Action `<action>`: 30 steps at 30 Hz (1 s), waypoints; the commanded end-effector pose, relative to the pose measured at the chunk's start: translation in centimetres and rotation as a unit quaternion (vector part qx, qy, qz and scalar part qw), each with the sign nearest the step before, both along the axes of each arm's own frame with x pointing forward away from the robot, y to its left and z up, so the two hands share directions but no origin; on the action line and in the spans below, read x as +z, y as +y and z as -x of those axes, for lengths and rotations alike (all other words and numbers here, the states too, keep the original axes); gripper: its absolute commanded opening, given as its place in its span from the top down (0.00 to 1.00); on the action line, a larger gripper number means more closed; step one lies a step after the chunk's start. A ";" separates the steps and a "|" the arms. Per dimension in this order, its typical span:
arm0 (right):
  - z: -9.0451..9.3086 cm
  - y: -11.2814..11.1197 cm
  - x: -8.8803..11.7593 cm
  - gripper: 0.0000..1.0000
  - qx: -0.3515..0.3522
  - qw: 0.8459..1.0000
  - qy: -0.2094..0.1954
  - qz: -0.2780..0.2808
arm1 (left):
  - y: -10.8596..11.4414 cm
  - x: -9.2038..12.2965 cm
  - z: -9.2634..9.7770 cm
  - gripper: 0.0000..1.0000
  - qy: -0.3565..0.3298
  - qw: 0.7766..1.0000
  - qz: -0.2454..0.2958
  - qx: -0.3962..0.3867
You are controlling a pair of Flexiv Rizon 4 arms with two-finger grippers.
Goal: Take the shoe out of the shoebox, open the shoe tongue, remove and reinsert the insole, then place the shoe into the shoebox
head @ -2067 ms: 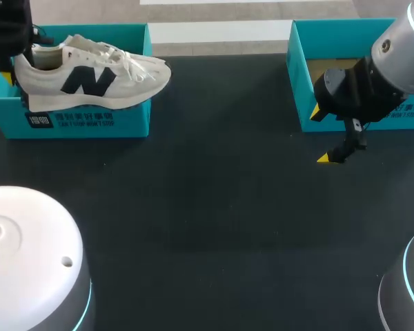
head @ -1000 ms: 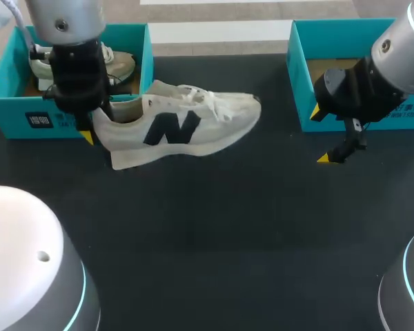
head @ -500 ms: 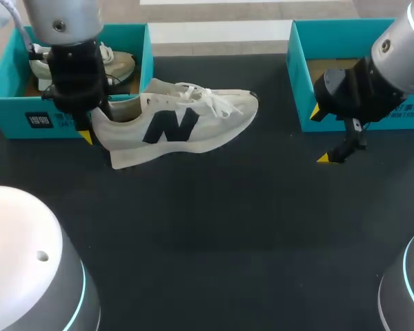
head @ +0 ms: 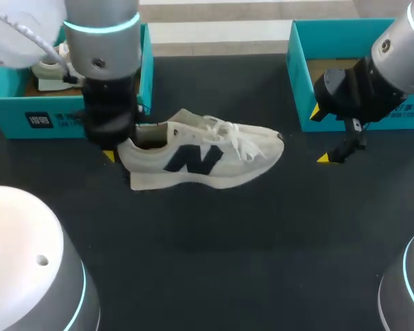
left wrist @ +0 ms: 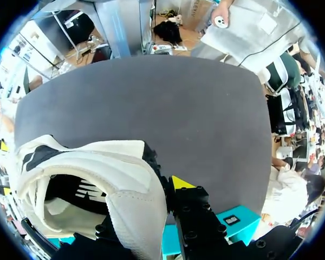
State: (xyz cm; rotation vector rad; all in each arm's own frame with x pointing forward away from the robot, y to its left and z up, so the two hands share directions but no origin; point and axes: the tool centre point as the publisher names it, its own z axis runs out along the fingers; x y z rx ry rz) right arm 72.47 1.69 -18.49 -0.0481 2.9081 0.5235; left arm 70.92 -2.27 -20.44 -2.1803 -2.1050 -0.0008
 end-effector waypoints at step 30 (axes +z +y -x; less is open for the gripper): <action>-0.1 0.1 -0.1 0.00 0.000 1.000 0.001 0.001 | -6.8 -13.7 -1.1 1.00 -0.033 0.999 -0.027 -0.002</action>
